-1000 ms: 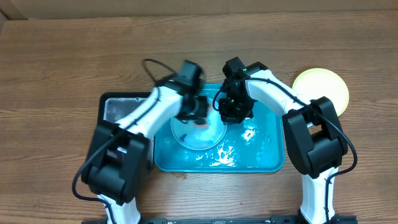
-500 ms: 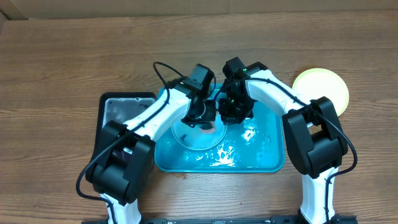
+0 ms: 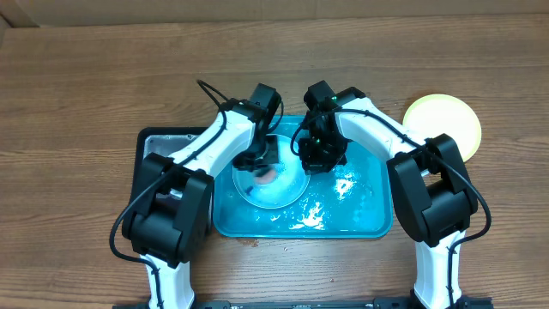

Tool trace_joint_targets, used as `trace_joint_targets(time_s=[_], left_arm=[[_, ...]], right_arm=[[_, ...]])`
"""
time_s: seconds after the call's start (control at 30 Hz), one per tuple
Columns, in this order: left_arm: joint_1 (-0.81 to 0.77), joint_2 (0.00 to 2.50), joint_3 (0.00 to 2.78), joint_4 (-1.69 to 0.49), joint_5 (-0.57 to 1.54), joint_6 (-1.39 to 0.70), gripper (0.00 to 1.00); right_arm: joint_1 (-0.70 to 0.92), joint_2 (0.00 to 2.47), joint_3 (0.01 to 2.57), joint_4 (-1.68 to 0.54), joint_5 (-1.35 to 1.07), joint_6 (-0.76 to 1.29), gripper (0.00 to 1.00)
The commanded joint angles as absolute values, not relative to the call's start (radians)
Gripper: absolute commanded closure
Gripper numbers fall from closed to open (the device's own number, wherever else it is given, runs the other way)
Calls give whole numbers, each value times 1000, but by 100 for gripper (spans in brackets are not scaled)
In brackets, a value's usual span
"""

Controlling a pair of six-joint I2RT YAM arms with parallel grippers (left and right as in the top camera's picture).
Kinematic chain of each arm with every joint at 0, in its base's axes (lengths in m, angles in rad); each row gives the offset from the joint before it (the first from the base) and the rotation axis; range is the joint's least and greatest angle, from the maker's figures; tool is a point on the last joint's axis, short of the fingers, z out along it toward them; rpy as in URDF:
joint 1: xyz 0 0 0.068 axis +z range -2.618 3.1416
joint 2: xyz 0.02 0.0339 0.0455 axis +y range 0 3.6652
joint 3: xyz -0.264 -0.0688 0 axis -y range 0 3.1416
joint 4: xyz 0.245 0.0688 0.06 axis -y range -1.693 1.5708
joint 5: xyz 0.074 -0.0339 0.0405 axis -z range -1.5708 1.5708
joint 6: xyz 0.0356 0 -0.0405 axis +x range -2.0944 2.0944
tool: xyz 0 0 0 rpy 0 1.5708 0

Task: Clean dirty plates on tray and stack at the side
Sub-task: 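Scrub the white plate with the sponge while right gripper holds its rim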

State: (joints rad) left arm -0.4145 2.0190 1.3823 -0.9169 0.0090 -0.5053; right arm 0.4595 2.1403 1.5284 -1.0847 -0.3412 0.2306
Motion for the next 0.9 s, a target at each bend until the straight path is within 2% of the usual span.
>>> trace_joint_targets(time_s=[0.0, 0.3, 0.6, 0.87], left_arm=[[-362, 2059, 1338, -991, -350, -575, 96], [-427, 2059, 1338, -1027, -245, -488, 96], [-607, 2059, 1338, -986, -25, -388, 96], [-622, 2059, 1338, -945, 248, -354, 96]], right_arm=[[451, 2120, 1512, -1096, -319, 217, 96], [451, 2120, 1512, -1081, -319, 217, 96], [450, 2120, 1512, -1081, -319, 217, 96], [450, 2120, 1512, -1078, -319, 217, 96]])
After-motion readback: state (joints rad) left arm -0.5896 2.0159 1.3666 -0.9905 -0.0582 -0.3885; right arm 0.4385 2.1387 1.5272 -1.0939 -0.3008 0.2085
